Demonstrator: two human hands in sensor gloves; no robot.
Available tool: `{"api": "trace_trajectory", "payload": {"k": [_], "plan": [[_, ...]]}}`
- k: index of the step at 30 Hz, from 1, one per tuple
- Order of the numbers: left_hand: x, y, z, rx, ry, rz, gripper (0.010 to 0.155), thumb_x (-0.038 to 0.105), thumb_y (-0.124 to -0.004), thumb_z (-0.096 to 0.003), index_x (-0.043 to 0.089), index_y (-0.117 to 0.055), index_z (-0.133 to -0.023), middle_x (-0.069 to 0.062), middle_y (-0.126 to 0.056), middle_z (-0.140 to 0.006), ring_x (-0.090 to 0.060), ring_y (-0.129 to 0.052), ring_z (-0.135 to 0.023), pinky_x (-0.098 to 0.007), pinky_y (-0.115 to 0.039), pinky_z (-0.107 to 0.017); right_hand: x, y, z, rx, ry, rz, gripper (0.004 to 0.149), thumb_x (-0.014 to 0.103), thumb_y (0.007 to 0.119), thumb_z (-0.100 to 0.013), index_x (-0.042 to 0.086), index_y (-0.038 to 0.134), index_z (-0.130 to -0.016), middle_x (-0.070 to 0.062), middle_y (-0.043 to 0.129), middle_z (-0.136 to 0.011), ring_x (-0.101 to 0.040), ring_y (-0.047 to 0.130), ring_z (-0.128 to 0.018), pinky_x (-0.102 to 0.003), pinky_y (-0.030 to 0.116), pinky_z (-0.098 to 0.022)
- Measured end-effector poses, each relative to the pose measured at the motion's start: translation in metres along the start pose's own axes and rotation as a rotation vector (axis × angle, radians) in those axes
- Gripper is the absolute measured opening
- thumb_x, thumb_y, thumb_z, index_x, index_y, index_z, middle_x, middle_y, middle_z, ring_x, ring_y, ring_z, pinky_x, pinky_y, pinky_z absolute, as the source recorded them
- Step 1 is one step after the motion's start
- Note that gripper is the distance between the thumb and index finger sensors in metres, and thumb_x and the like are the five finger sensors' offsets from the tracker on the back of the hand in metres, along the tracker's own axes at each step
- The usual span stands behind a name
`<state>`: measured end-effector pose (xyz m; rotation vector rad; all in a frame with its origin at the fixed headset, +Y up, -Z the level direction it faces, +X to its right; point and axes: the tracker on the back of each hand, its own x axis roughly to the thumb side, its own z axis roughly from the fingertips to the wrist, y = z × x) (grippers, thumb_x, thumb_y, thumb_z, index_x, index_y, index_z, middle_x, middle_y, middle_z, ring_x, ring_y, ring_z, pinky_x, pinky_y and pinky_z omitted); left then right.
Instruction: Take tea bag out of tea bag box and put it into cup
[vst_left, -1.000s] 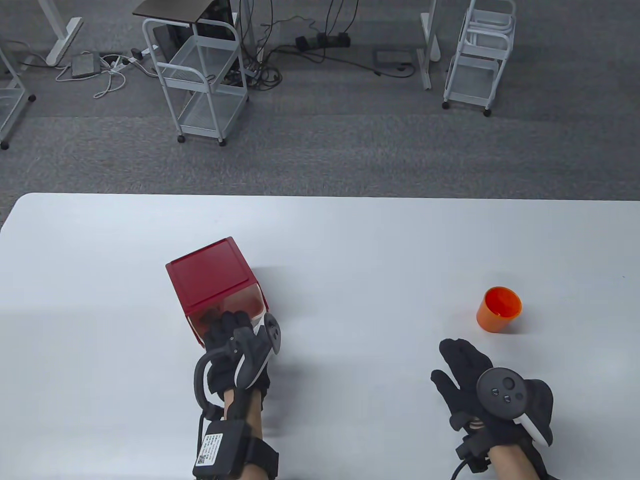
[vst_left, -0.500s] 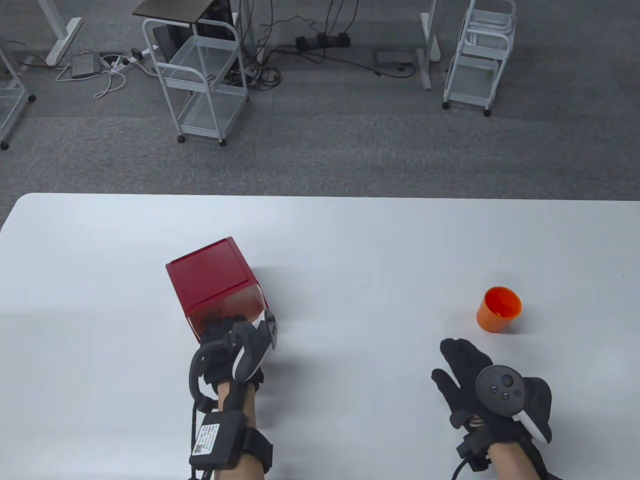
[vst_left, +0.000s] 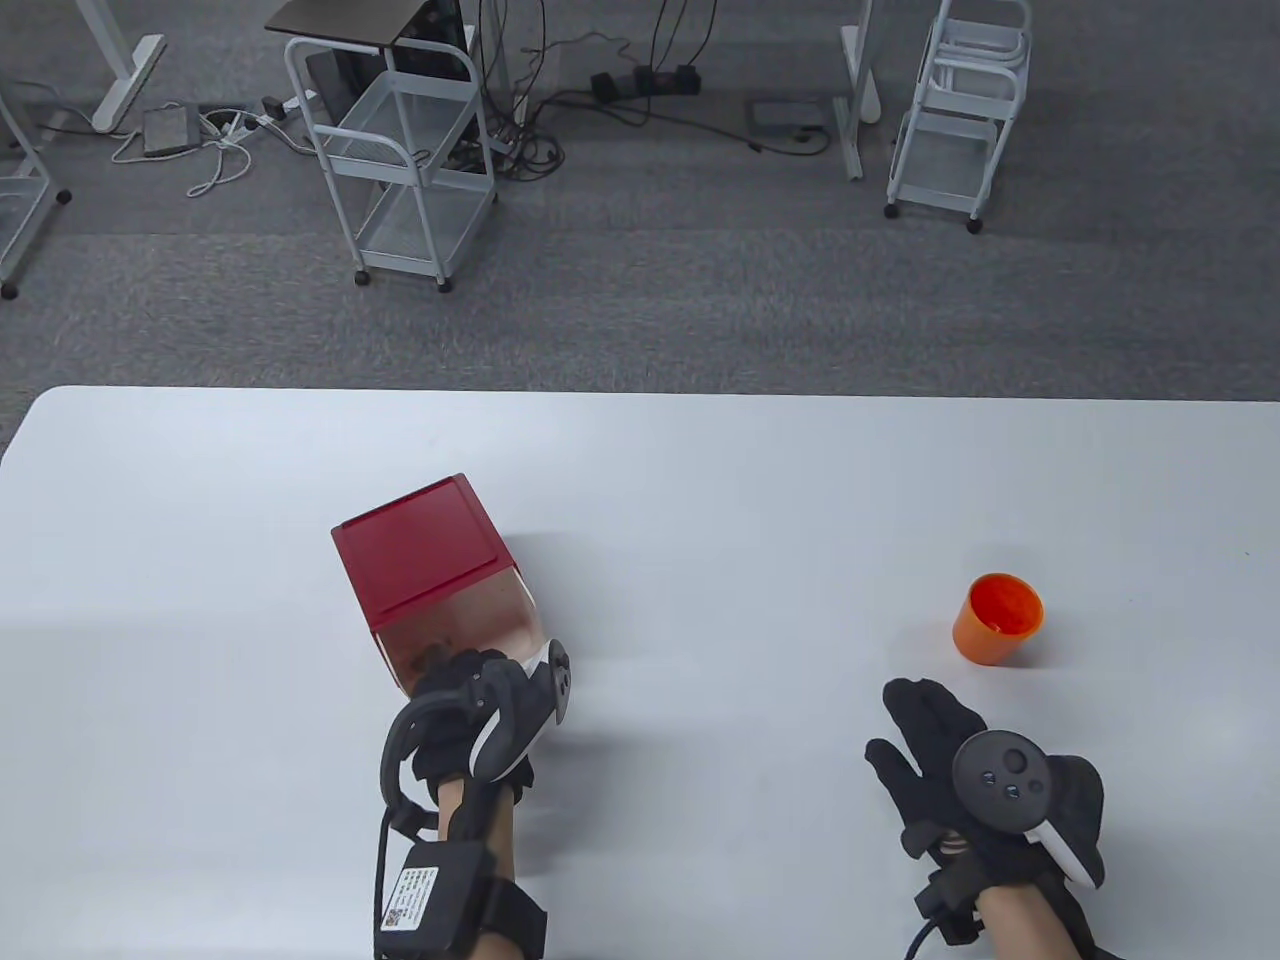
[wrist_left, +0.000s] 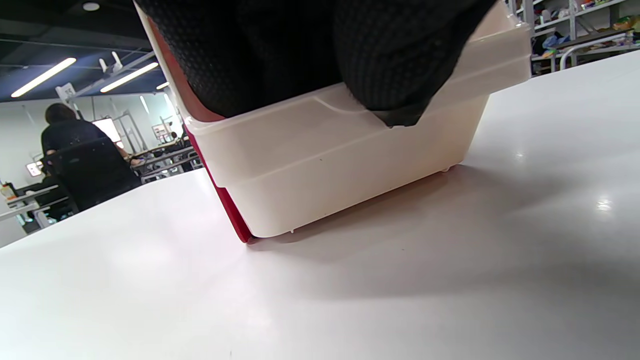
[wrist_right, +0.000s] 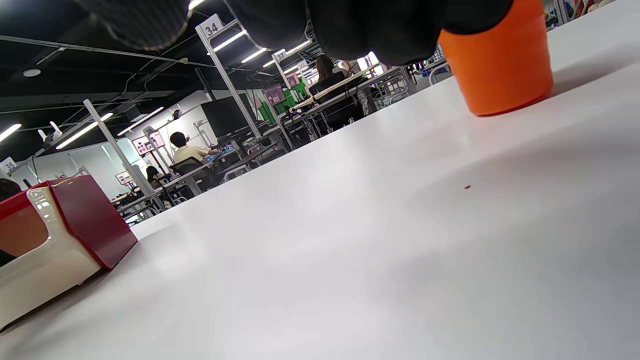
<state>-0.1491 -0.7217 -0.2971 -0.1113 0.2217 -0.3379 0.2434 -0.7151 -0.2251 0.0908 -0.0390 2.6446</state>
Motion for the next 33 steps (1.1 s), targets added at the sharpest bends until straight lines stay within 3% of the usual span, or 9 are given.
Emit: {"api": "trace_trajectory", "payload": {"k": [33], "plan": [[0.012, 0.004, 0.041, -0.01, -0.113, -0.025, 0.049, 0.035, -0.079, -0.0423, 0.036, -0.082, -0.091, 0.005, -0.095, -0.094, -0.016, -0.101, -0.079, -0.032, -0.085, -0.065, 0.002, 0.002, 0.003, 0.008, -0.022, -0.003, 0.065, 0.053, 0.069, -0.047, 0.018, 0.058, -0.101, -0.023, 0.057, -0.107, -0.053, 0.064, -0.091, -0.062, 0.056, -0.068]]}}
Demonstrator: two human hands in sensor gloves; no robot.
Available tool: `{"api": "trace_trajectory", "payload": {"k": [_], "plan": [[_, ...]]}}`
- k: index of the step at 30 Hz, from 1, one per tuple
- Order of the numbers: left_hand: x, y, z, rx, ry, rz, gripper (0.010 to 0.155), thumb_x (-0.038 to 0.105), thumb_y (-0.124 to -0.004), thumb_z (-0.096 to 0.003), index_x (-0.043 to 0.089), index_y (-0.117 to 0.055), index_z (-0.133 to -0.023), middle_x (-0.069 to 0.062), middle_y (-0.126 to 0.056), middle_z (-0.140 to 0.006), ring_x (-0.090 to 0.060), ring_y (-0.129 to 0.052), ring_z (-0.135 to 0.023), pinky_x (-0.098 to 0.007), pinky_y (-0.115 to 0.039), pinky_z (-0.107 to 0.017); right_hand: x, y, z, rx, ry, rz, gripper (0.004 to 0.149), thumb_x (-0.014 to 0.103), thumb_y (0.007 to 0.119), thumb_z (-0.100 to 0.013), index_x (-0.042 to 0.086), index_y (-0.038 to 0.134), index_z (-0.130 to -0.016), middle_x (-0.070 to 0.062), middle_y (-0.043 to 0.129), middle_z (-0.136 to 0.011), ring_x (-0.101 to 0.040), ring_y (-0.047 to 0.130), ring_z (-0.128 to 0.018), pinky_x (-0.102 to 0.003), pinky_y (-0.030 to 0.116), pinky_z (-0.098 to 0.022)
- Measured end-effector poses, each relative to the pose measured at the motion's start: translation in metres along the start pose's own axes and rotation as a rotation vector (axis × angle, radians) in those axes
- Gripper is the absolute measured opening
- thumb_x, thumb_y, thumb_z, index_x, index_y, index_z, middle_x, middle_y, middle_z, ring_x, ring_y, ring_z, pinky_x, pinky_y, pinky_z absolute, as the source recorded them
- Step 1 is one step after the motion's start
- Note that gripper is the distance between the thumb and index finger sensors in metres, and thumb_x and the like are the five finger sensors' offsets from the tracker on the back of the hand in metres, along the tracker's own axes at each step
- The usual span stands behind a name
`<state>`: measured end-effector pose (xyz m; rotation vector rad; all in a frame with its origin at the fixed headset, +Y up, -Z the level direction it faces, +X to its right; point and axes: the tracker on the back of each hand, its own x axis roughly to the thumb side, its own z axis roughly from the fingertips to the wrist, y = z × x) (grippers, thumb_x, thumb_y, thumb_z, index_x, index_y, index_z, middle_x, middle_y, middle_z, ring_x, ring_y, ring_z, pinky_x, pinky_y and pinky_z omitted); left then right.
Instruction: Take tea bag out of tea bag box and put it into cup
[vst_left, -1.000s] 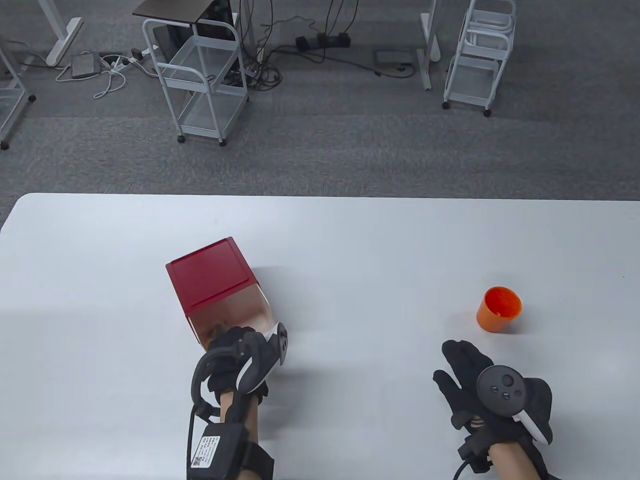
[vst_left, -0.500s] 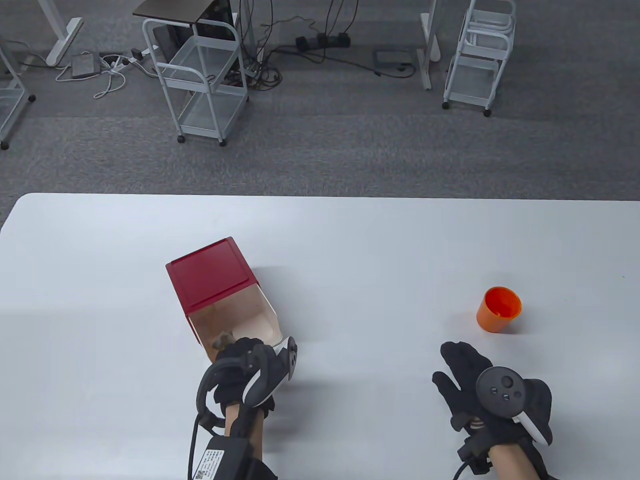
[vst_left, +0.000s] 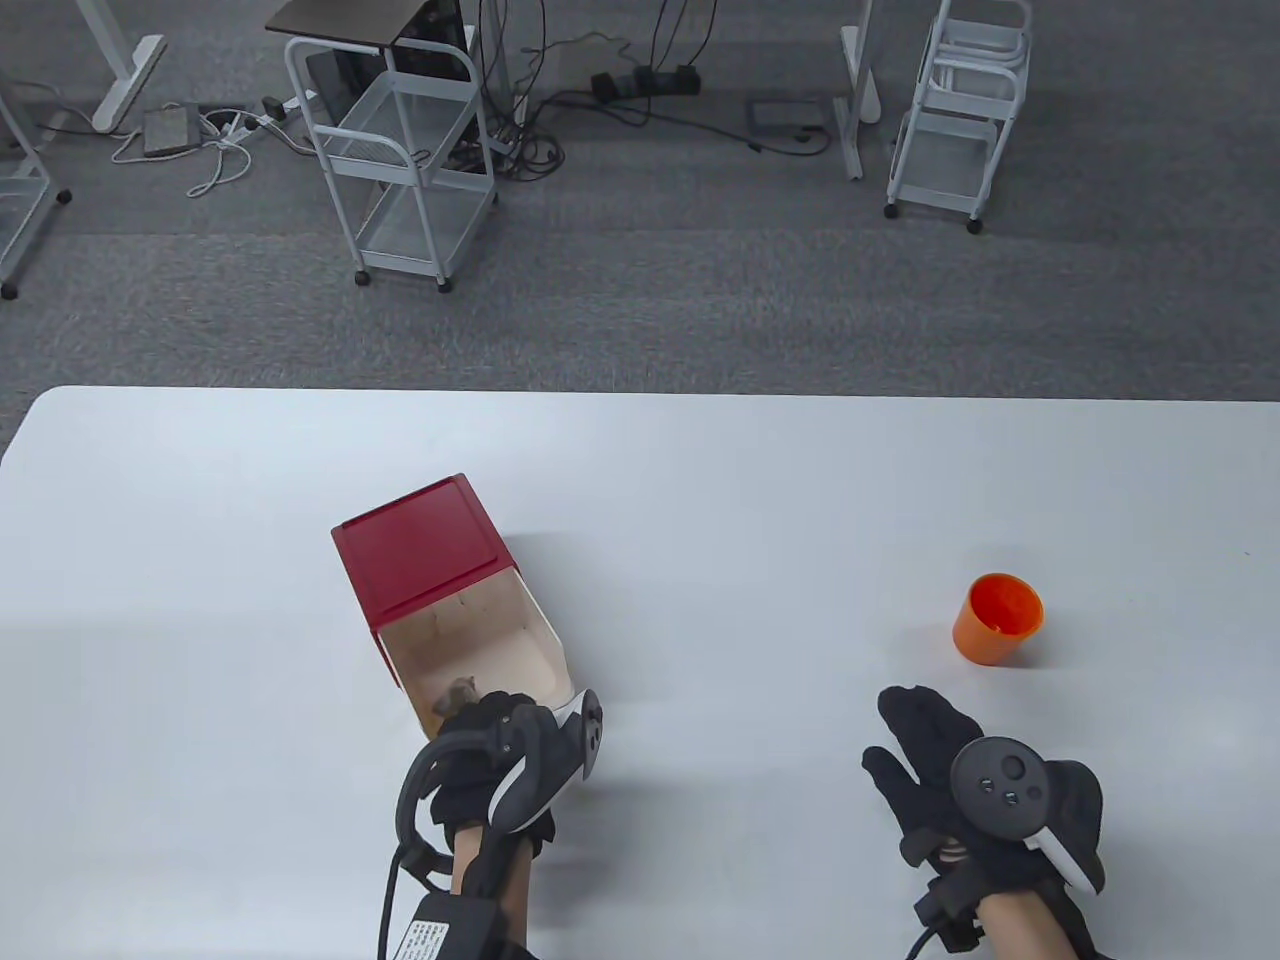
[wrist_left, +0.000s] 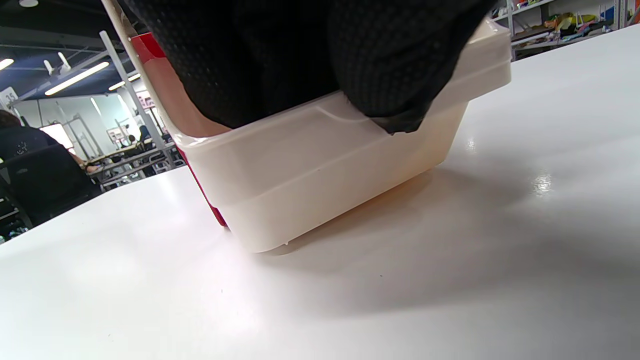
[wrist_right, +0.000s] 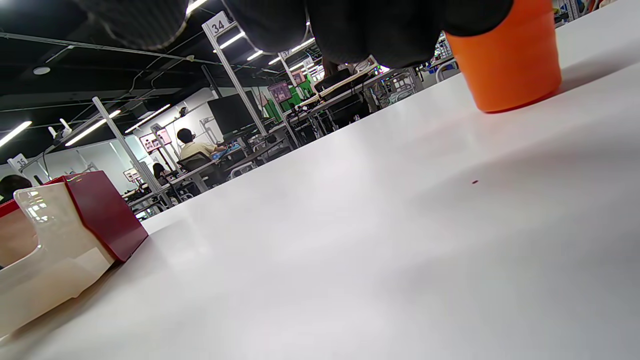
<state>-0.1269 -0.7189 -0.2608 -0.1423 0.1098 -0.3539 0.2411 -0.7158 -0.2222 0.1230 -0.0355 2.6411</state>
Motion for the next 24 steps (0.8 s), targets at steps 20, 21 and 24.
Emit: {"api": "trace_trajectory", "payload": {"k": [20, 21, 24], "plan": [[0.004, -0.001, 0.013, -0.016, -0.028, 0.004, 0.048, 0.036, -0.081, -0.0418, 0.037, -0.083, -0.09, 0.007, -0.096, -0.093, -0.015, -0.102, -0.078, -0.031, -0.086, -0.064, -0.001, 0.001, 0.001, 0.011, 0.011, -0.004, 0.065, 0.053, 0.069, -0.047, 0.019, 0.058, -0.101, -0.023, 0.057, -0.107, -0.052, 0.064, -0.091, -0.062, 0.056, -0.068], [0.005, -0.002, 0.013, -0.019, -0.03, 0.005, 0.048, 0.036, -0.082, -0.0418, 0.036, -0.083, -0.09, 0.006, -0.096, -0.093, -0.015, -0.102, -0.078, -0.031, -0.086, -0.064, -0.001, 0.001, 0.001, 0.011, 0.011, -0.003, 0.065, 0.053, 0.069, -0.047, 0.018, 0.058, -0.101, -0.023, 0.057, -0.107, -0.052, 0.064, -0.091, -0.062, 0.056, -0.068], [0.007, -0.004, 0.013, -0.022, -0.031, -0.004, 0.048, 0.036, -0.082, -0.0416, 0.037, -0.083, -0.09, 0.006, -0.096, -0.093, -0.015, -0.102, -0.078, -0.031, -0.086, -0.065, -0.001, 0.001, 0.001, 0.011, 0.01, -0.002, 0.065, 0.053, 0.069, -0.047, 0.018, 0.058, -0.101, -0.023, 0.057, -0.107, -0.052, 0.065, -0.09, -0.062, 0.056, -0.068]]}}
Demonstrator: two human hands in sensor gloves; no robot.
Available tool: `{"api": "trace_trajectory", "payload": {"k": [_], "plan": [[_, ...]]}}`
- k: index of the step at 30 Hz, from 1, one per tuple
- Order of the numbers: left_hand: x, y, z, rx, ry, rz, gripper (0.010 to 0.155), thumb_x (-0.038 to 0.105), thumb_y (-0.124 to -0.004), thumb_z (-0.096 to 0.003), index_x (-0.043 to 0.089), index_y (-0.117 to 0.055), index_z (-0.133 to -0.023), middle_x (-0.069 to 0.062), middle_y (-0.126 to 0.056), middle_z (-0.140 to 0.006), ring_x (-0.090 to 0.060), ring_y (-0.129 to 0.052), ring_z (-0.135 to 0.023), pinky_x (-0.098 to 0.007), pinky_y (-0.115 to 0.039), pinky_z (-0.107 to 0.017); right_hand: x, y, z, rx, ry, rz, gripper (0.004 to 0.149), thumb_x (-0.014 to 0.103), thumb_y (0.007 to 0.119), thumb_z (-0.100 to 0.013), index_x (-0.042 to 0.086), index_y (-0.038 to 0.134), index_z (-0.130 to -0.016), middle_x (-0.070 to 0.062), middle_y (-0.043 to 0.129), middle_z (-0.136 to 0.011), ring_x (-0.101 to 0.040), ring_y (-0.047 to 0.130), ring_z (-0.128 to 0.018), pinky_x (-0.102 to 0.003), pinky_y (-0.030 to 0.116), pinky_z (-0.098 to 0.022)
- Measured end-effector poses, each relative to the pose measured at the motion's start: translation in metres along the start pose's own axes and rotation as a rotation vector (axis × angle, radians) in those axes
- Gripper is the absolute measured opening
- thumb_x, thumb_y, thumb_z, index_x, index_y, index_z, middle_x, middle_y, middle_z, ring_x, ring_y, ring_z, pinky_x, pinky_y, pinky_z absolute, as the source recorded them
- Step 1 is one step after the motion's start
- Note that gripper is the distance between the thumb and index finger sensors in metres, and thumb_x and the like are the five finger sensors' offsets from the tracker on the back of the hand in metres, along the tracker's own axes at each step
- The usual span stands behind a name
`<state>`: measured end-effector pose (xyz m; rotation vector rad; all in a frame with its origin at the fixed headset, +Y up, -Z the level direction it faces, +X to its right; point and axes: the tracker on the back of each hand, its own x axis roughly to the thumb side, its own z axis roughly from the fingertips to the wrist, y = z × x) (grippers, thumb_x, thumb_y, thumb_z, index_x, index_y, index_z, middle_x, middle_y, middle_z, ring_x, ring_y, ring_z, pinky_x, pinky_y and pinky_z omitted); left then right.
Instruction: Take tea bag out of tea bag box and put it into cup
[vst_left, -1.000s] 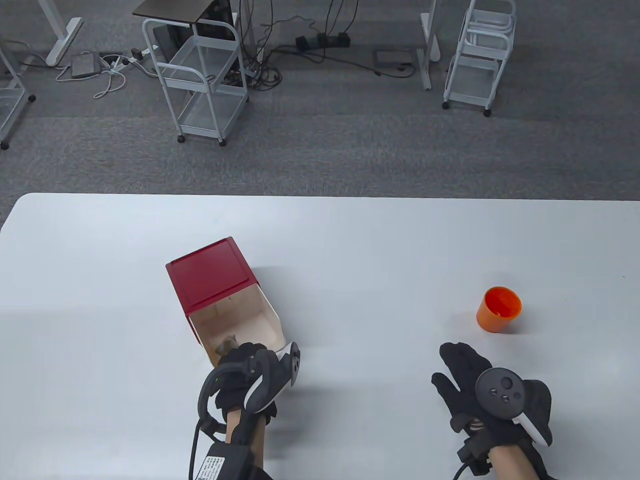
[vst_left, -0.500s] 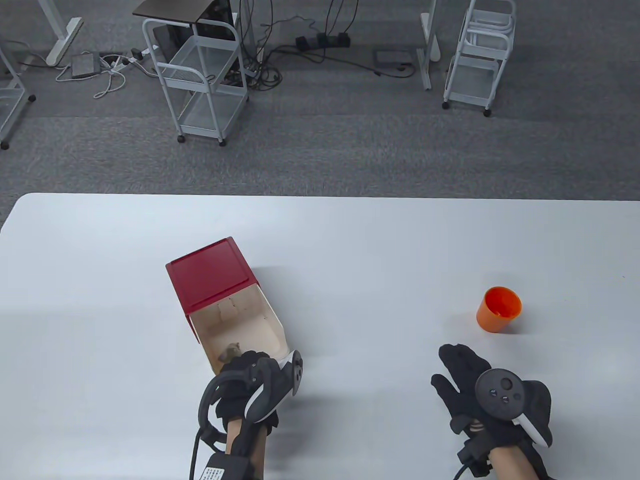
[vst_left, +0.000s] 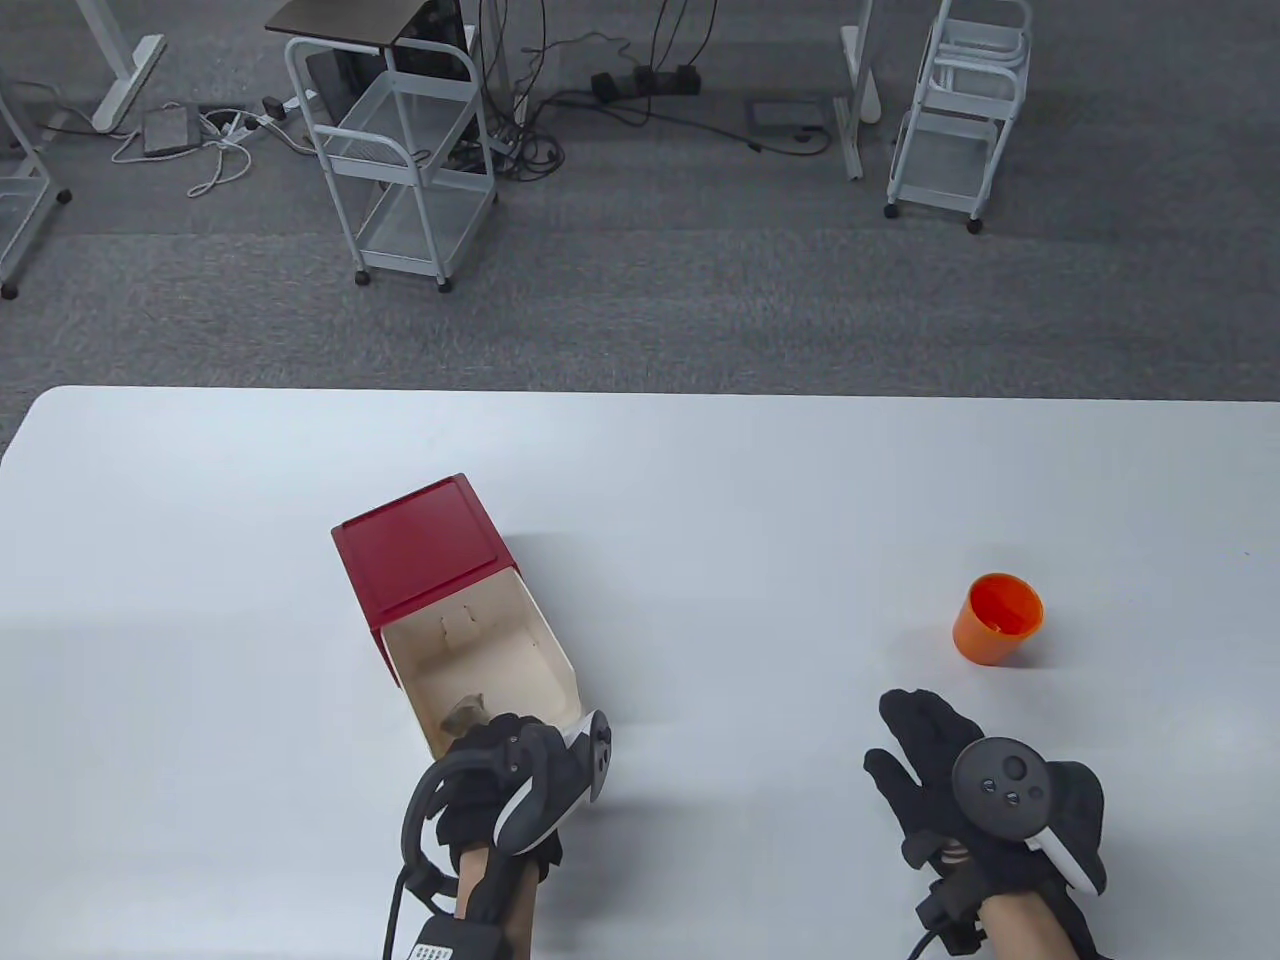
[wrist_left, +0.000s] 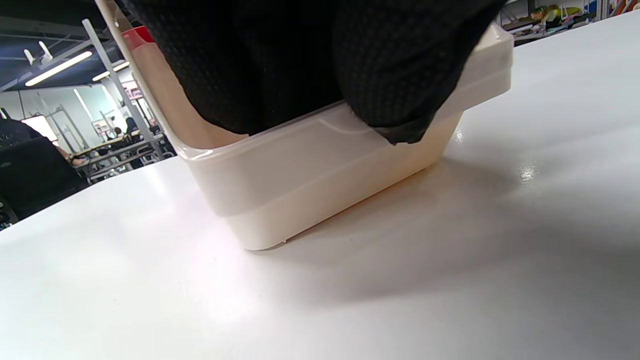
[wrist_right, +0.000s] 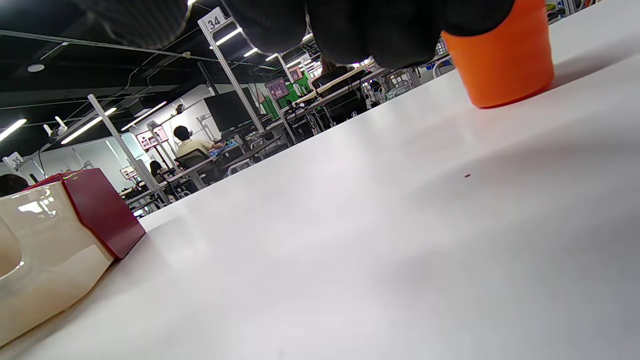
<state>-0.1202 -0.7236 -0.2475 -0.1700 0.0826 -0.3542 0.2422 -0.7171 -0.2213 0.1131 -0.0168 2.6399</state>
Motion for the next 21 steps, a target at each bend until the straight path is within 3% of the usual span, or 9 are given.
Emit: {"api": "trace_trajectory", "payload": {"k": [5, 10, 15, 21], "plan": [[-0.003, 0.002, -0.002, -0.065, 0.012, 0.034, 0.049, 0.039, -0.082, -0.0436, 0.037, -0.081, -0.092, 0.005, -0.094, -0.096, -0.015, -0.1, -0.082, -0.032, -0.084, -0.067, 0.0, 0.0, 0.0, 0.004, 0.004, 0.002, 0.065, 0.053, 0.069, -0.047, 0.018, 0.058, -0.101, -0.023, 0.057, -0.107, -0.052, 0.064, -0.091, -0.062, 0.056, -0.068], [-0.016, 0.017, -0.004, -0.056, 0.039, 0.146, 0.053, 0.043, -0.08, -0.0445, 0.036, -0.077, -0.097, 0.004, -0.089, -0.103, -0.018, -0.095, -0.088, -0.034, -0.081, -0.07, 0.0, 0.0, -0.001, 0.003, 0.002, 0.002, 0.065, 0.052, 0.069, -0.047, 0.018, 0.058, -0.101, -0.023, 0.057, -0.107, -0.052, 0.065, -0.09, -0.063, 0.056, -0.068], [-0.034, 0.037, -0.01, -0.021, 0.139, 0.233, 0.053, 0.042, -0.079, -0.046, 0.036, -0.076, -0.099, 0.004, -0.087, -0.105, -0.018, -0.093, -0.09, -0.033, -0.08, -0.071, 0.0, 0.0, -0.002, 0.004, -0.002, 0.006, 0.065, 0.052, 0.069, -0.047, 0.018, 0.058, -0.101, -0.023, 0.057, -0.107, -0.053, 0.064, -0.091, -0.063, 0.056, -0.068], [-0.038, 0.043, -0.027, -0.056, 0.262, 0.169, 0.055, 0.043, -0.079, -0.0465, 0.035, -0.074, -0.101, 0.002, -0.084, -0.108, -0.019, -0.092, -0.092, -0.033, -0.079, -0.072, 0.001, 0.0, -0.002, -0.004, -0.011, 0.011, 0.065, 0.052, 0.069, -0.047, 0.018, 0.058, -0.101, -0.023, 0.057, -0.108, -0.053, 0.064, -0.091, -0.063, 0.056, -0.068]]}}
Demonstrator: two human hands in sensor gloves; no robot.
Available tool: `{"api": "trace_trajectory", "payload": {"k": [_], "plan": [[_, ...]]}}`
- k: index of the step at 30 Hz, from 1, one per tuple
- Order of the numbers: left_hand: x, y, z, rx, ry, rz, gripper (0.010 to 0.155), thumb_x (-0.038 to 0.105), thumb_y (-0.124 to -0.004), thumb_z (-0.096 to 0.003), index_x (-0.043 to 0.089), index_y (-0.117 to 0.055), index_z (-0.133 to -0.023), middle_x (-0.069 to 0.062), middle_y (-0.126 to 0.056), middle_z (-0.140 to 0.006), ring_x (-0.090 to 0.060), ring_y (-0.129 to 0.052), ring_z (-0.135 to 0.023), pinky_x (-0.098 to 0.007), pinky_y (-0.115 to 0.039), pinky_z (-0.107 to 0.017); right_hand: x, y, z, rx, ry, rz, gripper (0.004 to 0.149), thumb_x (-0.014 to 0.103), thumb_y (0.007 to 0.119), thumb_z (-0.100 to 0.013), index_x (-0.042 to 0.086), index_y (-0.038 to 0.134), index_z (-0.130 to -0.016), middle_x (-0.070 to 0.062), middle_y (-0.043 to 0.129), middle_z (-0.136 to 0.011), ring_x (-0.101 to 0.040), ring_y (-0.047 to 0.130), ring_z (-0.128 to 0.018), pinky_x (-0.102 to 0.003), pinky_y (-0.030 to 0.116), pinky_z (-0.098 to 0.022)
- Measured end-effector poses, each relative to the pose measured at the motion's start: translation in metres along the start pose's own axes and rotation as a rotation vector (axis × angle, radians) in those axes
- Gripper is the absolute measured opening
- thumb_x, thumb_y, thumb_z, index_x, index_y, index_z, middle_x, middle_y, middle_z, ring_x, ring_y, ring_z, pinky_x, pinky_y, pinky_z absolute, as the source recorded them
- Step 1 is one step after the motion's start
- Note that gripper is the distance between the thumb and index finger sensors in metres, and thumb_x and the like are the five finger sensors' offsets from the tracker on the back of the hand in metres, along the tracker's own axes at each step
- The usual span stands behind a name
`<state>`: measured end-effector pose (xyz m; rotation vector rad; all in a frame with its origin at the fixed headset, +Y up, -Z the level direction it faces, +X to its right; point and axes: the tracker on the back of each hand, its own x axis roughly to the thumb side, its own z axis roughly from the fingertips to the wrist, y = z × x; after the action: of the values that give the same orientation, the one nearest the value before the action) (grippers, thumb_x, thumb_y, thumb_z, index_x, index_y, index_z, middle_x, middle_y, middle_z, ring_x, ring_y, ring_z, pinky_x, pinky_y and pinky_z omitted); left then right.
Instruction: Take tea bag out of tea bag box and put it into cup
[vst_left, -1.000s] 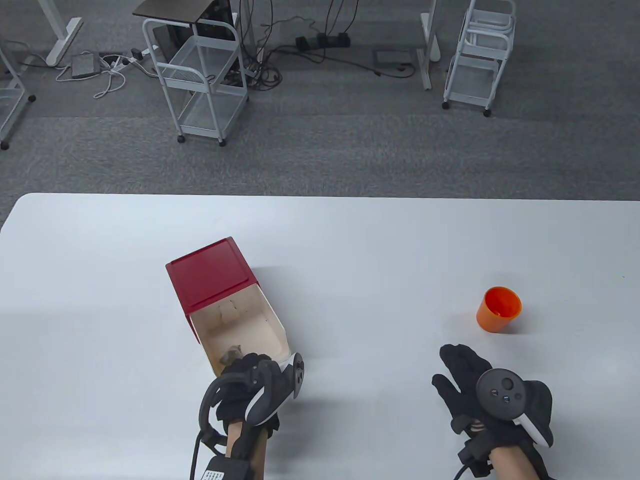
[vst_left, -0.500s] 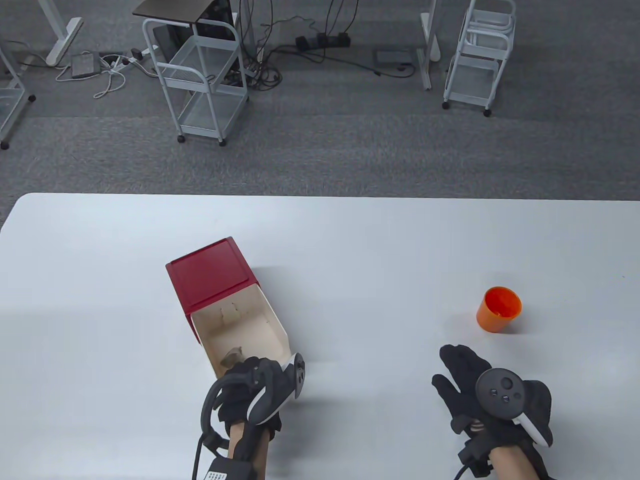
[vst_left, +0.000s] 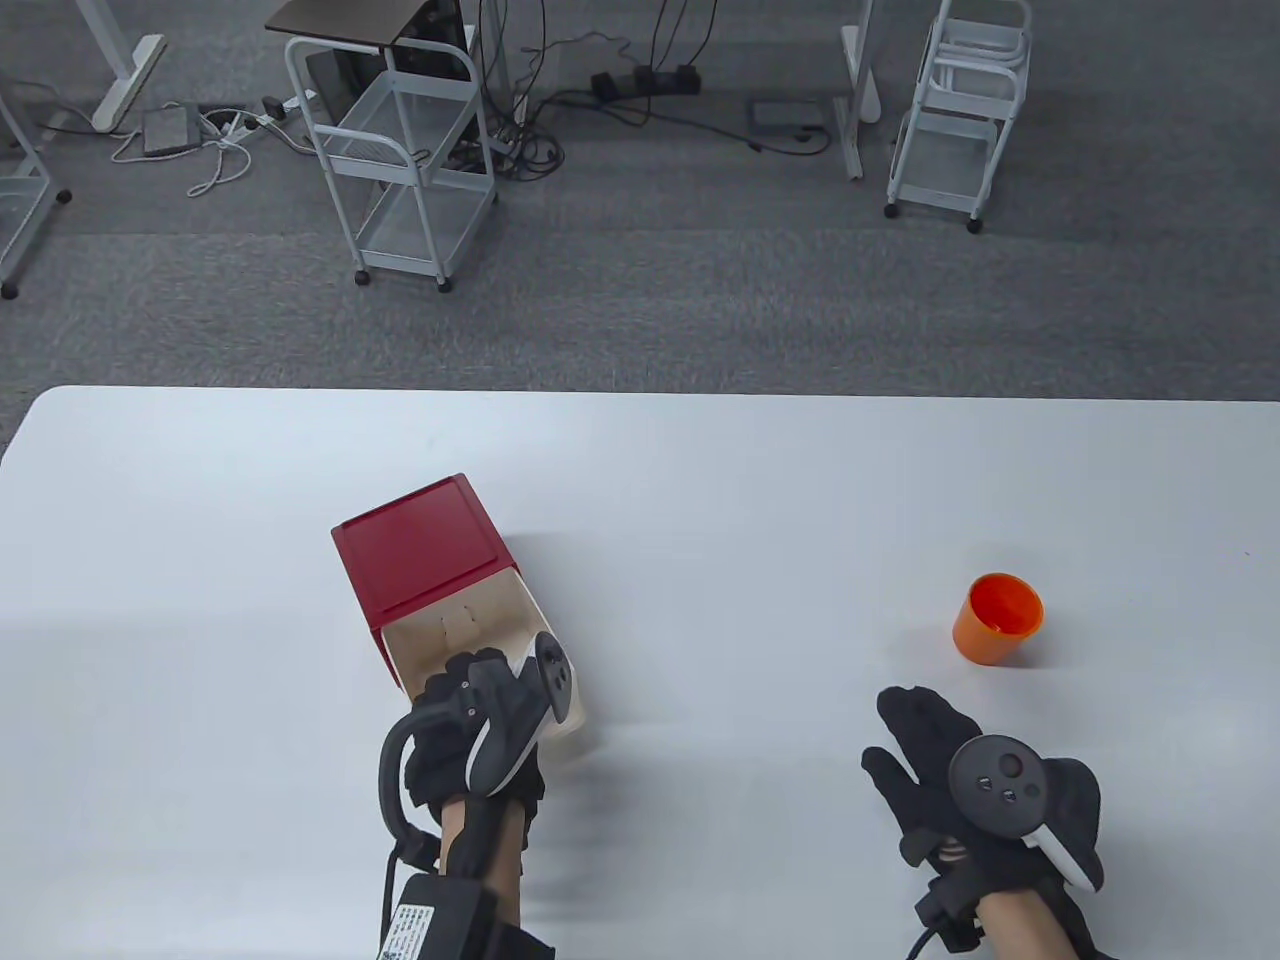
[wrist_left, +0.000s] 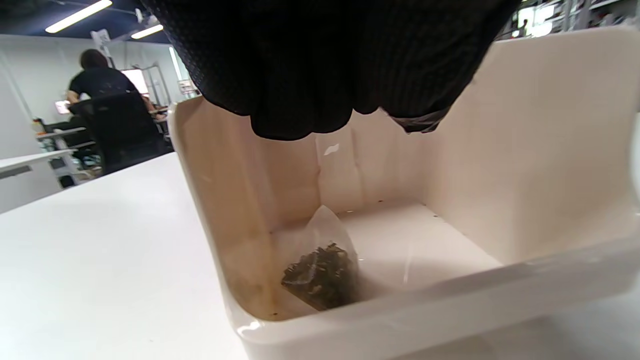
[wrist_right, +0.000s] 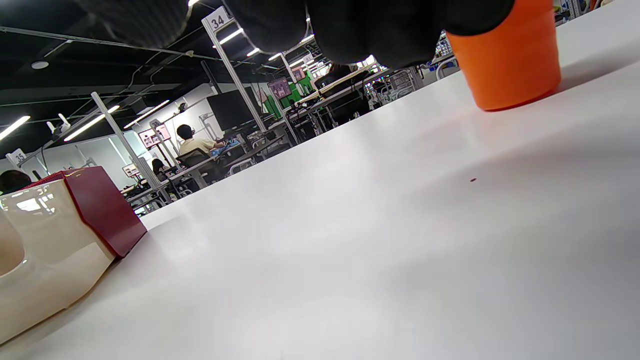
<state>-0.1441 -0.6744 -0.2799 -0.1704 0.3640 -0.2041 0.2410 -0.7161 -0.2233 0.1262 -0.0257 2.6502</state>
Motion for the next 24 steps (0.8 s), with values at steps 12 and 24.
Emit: {"api": "trace_trajectory", "payload": {"k": [12, 24], "plan": [[0.035, -0.036, -0.032, -0.13, 0.069, -0.276, 0.056, 0.043, -0.082, -0.0456, 0.036, -0.075, -0.101, 0.003, -0.085, -0.108, -0.019, -0.093, -0.091, -0.033, -0.079, -0.072, 0.001, 0.0, 0.001, -0.015, -0.013, 0.003, 0.065, 0.053, 0.069, -0.047, 0.018, 0.058, -0.101, -0.023, 0.057, -0.107, -0.053, 0.064, -0.091, -0.062, 0.056, -0.068], [0.04, -0.05, -0.039, -0.146, 0.061, -0.237, 0.042, 0.032, -0.091, -0.0422, 0.039, -0.089, -0.084, 0.007, -0.102, -0.085, -0.011, -0.105, -0.068, -0.027, -0.089, -0.059, 0.001, 0.0, 0.002, -0.015, -0.004, 0.007, 0.065, 0.052, 0.069, -0.047, 0.018, 0.058, -0.101, -0.023, 0.057, -0.107, -0.052, 0.065, -0.09, -0.062, 0.056, -0.068]]}}
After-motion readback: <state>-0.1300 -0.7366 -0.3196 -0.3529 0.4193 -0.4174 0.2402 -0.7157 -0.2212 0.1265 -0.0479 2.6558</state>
